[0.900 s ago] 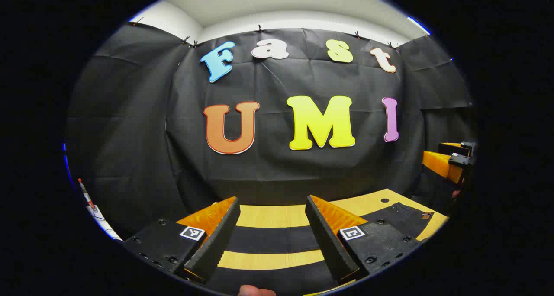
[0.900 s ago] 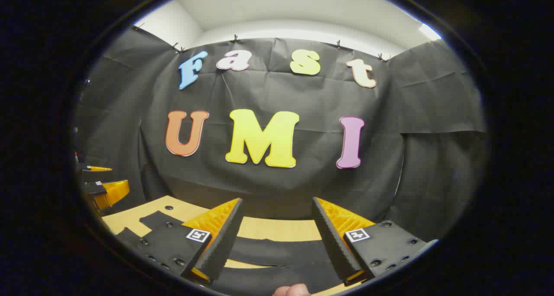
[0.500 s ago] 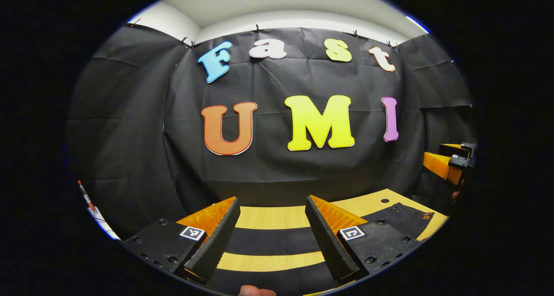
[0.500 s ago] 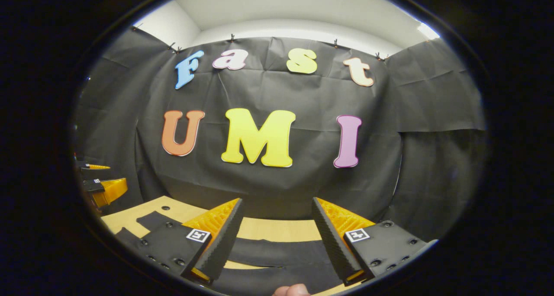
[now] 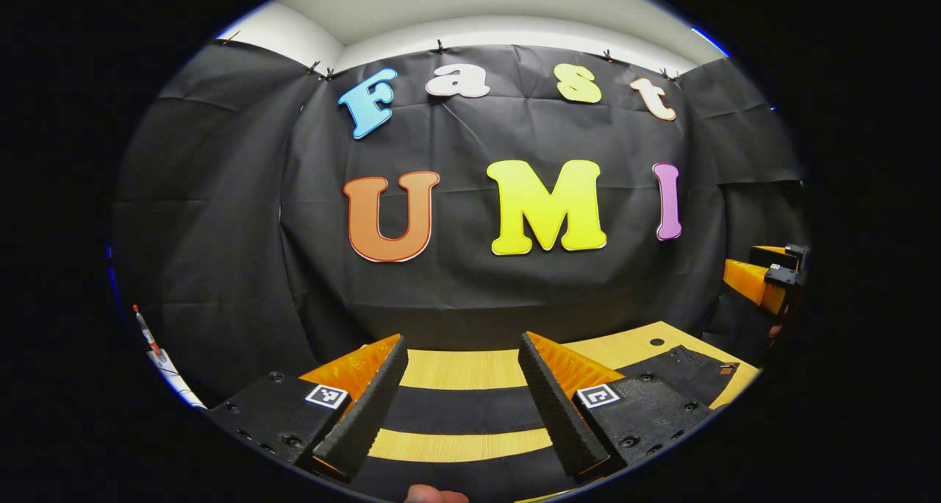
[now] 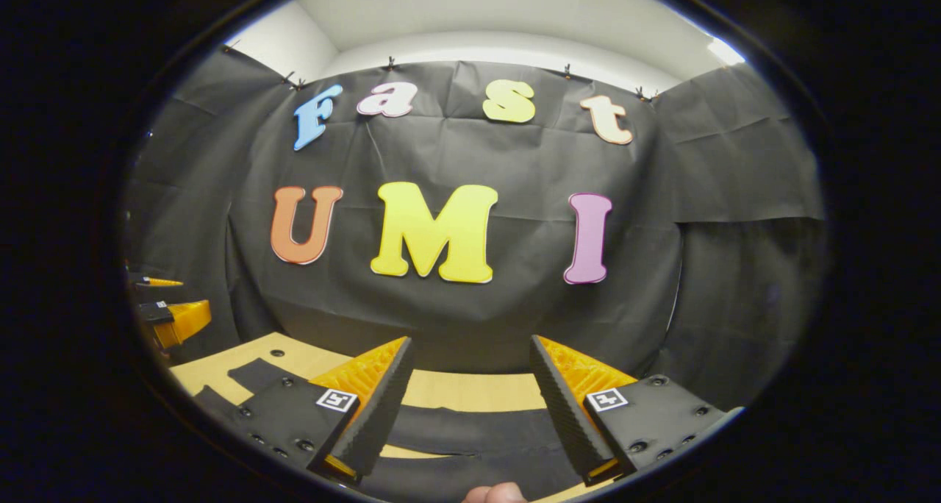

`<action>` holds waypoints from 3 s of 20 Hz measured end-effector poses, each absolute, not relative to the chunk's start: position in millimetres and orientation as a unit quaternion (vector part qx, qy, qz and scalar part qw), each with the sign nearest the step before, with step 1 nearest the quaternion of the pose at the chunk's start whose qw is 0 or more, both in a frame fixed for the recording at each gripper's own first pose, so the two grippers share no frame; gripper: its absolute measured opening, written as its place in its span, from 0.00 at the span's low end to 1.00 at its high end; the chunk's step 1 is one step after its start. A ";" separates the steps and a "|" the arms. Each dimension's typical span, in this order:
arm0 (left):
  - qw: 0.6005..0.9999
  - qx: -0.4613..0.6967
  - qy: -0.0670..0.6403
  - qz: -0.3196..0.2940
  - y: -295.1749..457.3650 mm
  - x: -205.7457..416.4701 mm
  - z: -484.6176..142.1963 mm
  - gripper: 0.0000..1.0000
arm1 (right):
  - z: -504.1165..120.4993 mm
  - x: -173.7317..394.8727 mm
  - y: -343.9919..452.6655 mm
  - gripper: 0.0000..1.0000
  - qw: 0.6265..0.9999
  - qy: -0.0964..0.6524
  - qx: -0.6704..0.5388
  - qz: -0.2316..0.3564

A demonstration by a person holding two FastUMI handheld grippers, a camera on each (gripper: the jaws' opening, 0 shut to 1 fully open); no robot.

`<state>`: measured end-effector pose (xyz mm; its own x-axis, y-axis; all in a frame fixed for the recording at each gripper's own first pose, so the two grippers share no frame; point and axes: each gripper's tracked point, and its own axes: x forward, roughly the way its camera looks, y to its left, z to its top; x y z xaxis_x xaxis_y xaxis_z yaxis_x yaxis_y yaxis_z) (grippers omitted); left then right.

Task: Grasp the waist and the cuffs of the jeans and fold them to make the two legs overlap; first hold the waist and fold one-third of the jeans toward the cuffs, then hold the cuffs and fold the remaining one-third in the same direction to finish folding.

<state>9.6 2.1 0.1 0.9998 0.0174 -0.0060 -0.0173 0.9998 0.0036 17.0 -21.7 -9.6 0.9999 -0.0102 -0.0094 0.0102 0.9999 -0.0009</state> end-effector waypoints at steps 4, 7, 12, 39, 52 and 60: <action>1.000 -0.009 0.019 0.014 6.5 13.8 -8.6 0.97 | -19.2 17.7 -39.5 0.97 1.000 0.017 0.000 -0.015; 0.998 -0.030 0.048 0.037 26.3 14.8 -27.2 0.97 | -30.2 18.2 -74.3 0.97 0.999 0.033 -0.001 -0.039; 0.984 -0.088 0.123 0.091 74.1 -1.2 -79.6 0.98 | -73.0 13.4 -156.9 0.96 0.992 0.095 0.009 -0.081; 0.640 -0.640 0.311 0.288 118.5 -106.5 -301.1 0.99 | -319.8 -58.9 -272.2 0.98 0.793 0.380 0.445 -0.170; 0.649 -0.656 0.274 0.270 125.6 -62.5 -299.3 0.98 | -360.0 19.3 -285.7 0.92 0.744 0.362 0.532 -0.179; 0.642 -0.664 0.283 0.261 128.9 -43.2 -303.0 0.95 | -370.1 34.7 -290.8 0.89 0.744 0.373 0.524 -0.180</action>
